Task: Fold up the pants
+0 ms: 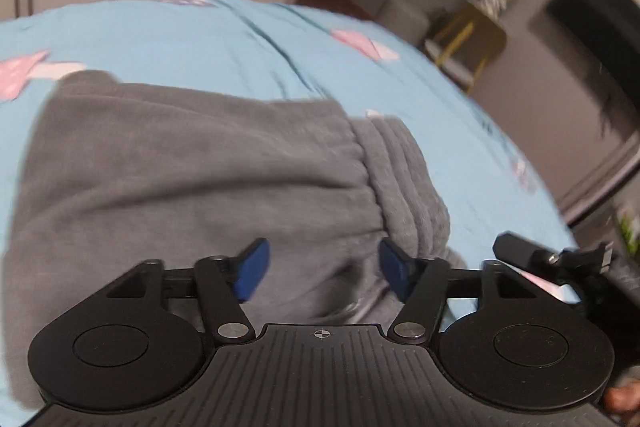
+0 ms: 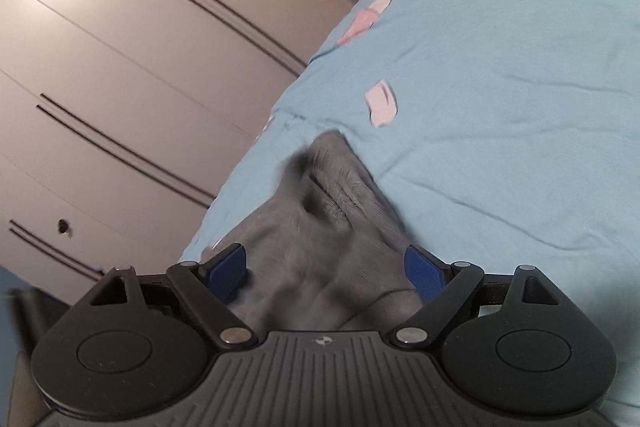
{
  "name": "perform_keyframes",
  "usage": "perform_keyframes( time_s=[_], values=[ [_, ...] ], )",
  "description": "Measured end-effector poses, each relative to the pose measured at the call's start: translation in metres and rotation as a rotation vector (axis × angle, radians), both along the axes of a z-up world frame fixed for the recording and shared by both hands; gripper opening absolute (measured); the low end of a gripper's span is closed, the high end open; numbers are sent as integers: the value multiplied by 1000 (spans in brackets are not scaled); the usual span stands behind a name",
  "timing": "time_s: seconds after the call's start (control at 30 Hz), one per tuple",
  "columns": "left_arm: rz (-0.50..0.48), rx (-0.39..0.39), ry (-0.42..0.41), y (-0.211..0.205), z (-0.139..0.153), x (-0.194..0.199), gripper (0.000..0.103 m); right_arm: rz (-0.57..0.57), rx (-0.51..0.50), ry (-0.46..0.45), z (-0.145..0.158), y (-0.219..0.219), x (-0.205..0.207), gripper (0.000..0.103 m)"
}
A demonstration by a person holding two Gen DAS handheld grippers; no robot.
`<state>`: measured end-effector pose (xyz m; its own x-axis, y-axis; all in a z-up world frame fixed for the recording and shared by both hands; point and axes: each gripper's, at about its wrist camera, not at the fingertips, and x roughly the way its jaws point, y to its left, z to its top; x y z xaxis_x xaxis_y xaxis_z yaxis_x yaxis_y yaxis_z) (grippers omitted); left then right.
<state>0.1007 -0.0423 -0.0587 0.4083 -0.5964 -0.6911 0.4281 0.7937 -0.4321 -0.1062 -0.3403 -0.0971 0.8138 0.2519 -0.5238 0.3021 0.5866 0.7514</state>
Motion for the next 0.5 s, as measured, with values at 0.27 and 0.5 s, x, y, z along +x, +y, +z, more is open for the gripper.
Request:
perform_keyframes(
  time_s=[0.27,0.5],
  values=[
    [371,-27,-73,129,18,3,101,2,0,3,-1,10,15,88],
    [621,-31,118,201,-54,27,101,13,-118,-90,35,19,15,84]
  ],
)
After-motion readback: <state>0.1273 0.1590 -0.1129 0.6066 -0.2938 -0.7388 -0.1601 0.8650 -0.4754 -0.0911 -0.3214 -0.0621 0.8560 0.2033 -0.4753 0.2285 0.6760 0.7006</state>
